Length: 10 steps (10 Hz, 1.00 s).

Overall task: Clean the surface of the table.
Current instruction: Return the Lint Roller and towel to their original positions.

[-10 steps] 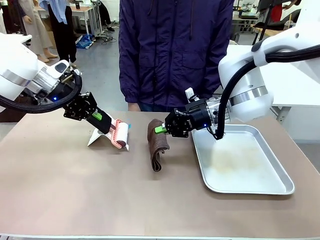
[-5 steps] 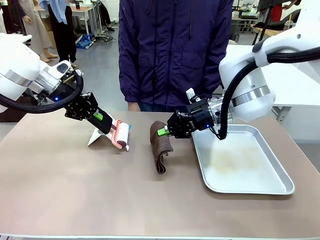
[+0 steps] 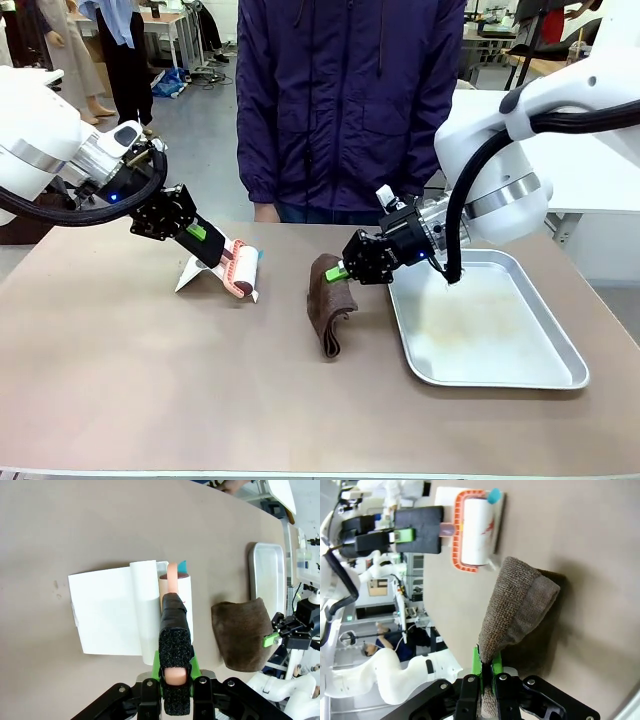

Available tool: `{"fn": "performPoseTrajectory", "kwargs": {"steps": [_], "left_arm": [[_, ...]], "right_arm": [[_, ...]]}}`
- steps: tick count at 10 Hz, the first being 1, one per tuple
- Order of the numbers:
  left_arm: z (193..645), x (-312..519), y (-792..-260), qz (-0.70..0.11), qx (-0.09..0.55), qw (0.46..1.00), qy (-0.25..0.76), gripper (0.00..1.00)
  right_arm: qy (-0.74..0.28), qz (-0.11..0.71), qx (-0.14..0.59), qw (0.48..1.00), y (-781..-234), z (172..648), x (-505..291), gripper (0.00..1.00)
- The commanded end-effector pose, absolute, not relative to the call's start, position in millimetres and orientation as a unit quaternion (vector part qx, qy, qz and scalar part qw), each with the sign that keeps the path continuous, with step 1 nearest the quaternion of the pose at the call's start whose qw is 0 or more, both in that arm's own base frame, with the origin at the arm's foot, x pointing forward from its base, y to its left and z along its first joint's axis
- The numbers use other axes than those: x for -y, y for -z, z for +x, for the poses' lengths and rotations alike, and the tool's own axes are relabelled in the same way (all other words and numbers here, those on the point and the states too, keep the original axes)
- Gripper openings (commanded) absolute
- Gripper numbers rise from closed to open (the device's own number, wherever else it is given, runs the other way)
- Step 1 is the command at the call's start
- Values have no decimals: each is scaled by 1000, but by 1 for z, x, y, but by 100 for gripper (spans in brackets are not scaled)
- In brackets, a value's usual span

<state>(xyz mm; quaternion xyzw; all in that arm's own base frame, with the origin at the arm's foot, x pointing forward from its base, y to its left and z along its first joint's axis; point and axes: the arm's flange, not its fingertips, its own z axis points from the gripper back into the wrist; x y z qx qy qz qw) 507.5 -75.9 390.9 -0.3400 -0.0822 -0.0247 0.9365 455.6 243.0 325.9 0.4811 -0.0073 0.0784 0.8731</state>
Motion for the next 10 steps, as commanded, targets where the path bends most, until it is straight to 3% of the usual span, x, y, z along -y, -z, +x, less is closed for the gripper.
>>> {"fn": "performPoseTrajectory", "kwargs": {"steps": [1, 2, 3, 4, 6, 7, 9, 10], "left_arm": [[513, 74, -380, -320, 91, 943, 30, 22], [513, 74, -380, -322, 88, 942, 28, 72], [513, 73, -381, -321, 89, 942, 29, 82], [513, 73, -381, -322, 90, 942, 28, 100], [512, 72, -382, -324, 93, 941, 25, 100], [512, 72, -383, -325, 96, 941, 24, 100], [509, 69, -386, -330, 99, 939, 25, 100], [505, 69, -389, -333, 103, 937, 26, 100]], "right_arm": [[-62, 447, -6, 892, -328, 457, -243, 8], [-58, 444, -8, 894, -327, 457, -243, 50], [-57, 440, -11, 896, -326, 457, -243, 61], [-56, 434, -11, 899, -325, 458, -242, 100], [-53, 426, -14, 903, -323, 458, -241, 100], [-52, 419, -17, 906, -323, 458, -240, 84], [-60, 384, -20, 921, -323, 458, -239, 100], [-69, 384, -19, 921, -325, 457, -240, 100]]}}
